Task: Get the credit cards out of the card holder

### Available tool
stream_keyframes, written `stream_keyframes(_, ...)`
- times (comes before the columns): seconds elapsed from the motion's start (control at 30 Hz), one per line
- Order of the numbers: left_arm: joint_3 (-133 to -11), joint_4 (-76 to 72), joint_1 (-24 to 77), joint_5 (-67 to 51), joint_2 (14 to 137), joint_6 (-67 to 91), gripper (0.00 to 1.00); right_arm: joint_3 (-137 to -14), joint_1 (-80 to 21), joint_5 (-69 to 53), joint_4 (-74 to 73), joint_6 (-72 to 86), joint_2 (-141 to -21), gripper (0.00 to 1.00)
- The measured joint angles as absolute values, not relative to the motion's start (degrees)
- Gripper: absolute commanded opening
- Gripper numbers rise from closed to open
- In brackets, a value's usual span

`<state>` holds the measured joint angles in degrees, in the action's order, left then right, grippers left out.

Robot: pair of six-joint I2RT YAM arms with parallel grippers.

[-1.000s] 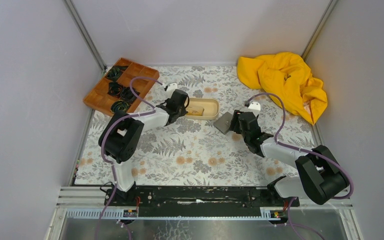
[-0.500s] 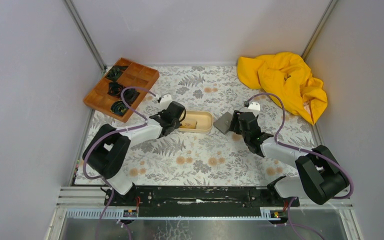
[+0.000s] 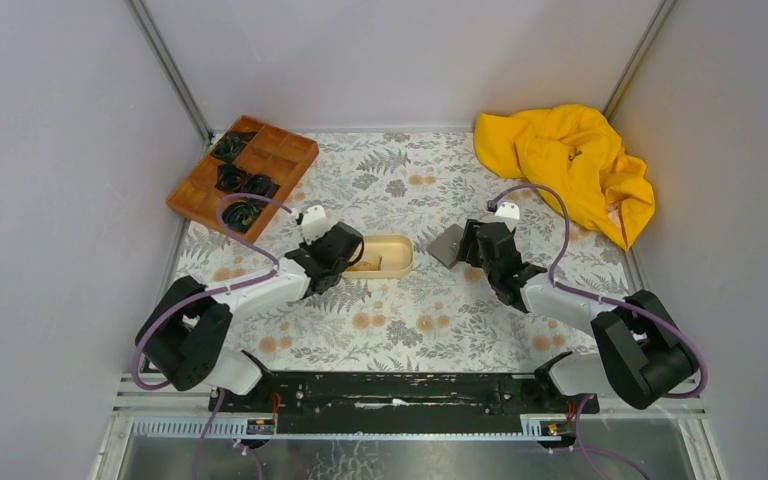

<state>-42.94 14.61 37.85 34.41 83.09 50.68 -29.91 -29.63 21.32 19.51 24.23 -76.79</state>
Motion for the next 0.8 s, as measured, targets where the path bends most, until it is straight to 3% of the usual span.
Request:
stream_keyframes(0.2,-42.0,14.7,37.8,36.4,82.9,53.3,0.71,-30.0,-29.6,21.3,19.5,24.2,-77.3,0.66)
stream_keyframes(0.23,-41.9,14.7,37.8,36.6,82.9,53.9,0.79,-30.0,-29.6,21.3,19.5,24.2,-77.3,0.62)
stream_keyframes(0.33,-41.2,14.6,38.2,37.6,82.4,55.2,0.92,-30.0,-29.6,20.8,19.5,23.9,-77.5,0.24)
stream_keyframes(0.43,-39.8,14.8,39.8,39.2,79.4,56.0,0.95,-30.2,-29.6,19.3,19.5,23.7,-77.7,0.01)
stream_keyframes(0.6,-39.9,14.4,44.0,40.4,74.1,55.3,0.89,-31.9,-29.7,15.0,19.5,23.0,-79.8,0.0)
stream_keyframes(0.8,-41.5,13.5,50.7,38.6,76.1,53.7,0.82,-37.2,-32.6,9.8,17.6,21.2,-86.3,0.0)
